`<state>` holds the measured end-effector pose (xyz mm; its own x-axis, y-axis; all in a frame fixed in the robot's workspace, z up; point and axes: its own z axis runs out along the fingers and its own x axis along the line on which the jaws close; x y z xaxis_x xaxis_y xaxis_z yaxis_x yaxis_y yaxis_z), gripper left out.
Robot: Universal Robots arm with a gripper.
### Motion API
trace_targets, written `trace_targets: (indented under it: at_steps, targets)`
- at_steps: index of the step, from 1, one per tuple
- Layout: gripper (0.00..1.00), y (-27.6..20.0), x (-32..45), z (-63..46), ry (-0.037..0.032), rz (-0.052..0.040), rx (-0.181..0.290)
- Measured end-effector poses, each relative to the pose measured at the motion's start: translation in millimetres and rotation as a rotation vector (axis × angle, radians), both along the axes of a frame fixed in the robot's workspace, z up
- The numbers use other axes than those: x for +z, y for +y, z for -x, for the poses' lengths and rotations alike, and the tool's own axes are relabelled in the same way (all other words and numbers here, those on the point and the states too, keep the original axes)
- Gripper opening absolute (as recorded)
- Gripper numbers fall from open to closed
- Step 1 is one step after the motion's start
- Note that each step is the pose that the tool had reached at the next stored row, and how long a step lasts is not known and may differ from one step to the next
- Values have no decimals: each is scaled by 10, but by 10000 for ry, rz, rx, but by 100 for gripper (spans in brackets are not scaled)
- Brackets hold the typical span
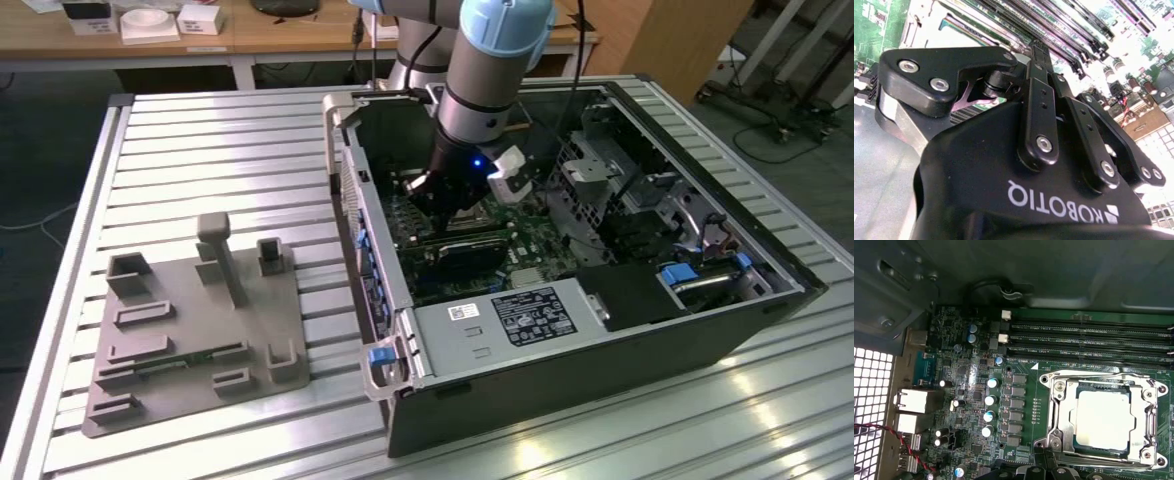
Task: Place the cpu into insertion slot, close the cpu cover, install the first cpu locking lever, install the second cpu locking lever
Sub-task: 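Install the second cpu locking lever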
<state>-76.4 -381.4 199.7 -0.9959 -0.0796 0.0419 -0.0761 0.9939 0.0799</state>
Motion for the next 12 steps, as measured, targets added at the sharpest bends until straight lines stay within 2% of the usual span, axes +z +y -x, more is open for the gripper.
trace_targets:
  at_steps: [12]
  targets:
    - [11, 33, -15, 0, 1, 1, 6]
